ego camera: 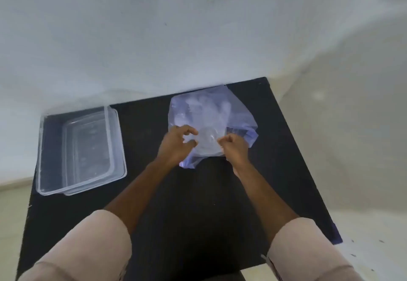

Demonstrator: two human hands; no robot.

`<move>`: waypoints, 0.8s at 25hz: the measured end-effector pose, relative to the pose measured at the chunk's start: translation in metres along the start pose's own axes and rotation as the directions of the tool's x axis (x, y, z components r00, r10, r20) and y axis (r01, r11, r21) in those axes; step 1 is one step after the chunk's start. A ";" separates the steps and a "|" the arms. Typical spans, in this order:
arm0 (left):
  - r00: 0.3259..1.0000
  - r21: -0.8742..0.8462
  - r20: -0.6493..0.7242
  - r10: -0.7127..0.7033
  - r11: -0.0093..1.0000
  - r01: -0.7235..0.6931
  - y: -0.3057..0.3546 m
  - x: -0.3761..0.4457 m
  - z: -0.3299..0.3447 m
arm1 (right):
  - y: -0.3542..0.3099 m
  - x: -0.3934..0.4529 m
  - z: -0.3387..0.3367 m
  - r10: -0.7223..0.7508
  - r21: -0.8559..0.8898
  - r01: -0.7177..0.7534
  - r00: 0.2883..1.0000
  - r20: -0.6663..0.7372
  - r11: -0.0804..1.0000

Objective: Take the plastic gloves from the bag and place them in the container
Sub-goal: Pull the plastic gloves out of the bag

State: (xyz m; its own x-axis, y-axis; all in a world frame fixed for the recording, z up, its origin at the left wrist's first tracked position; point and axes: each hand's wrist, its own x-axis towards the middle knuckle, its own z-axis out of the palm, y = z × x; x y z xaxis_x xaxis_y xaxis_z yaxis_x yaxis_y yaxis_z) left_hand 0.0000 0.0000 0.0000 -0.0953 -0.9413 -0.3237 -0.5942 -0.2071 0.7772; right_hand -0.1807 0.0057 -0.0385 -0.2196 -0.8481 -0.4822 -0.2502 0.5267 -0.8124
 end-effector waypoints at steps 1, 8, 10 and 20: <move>0.999 0.206 -0.022 0.026 0.978 -0.021 0.001 0.001 0.008 | 0.002 0.009 0.000 0.014 -0.071 -0.020 0.996 -0.084 0.997; 0.994 0.611 -0.094 -0.057 0.785 0.103 -0.009 0.004 0.051 | 0.010 0.035 0.022 0.053 -0.416 -0.126 0.982 -0.181 0.901; 0.988 0.505 -0.114 -0.108 0.850 0.151 -0.007 0.010 0.048 | 0.007 0.038 0.026 -0.041 -0.364 -0.026 0.984 -0.175 0.931; 0.986 0.431 -0.169 -0.003 0.899 0.077 -0.004 0.023 0.022 | -0.004 0.029 0.027 0.325 0.482 -0.318 0.943 0.072 0.817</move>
State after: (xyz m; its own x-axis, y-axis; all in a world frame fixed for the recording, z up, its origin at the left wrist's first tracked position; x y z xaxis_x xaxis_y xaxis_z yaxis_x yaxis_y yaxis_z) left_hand -0.0177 -0.0154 -0.0222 0.0429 -0.9721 -0.2307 -0.8857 -0.1438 0.4414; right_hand -0.1608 -0.0223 -0.0584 -0.2206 -0.6328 -0.7422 0.3196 0.6720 -0.6680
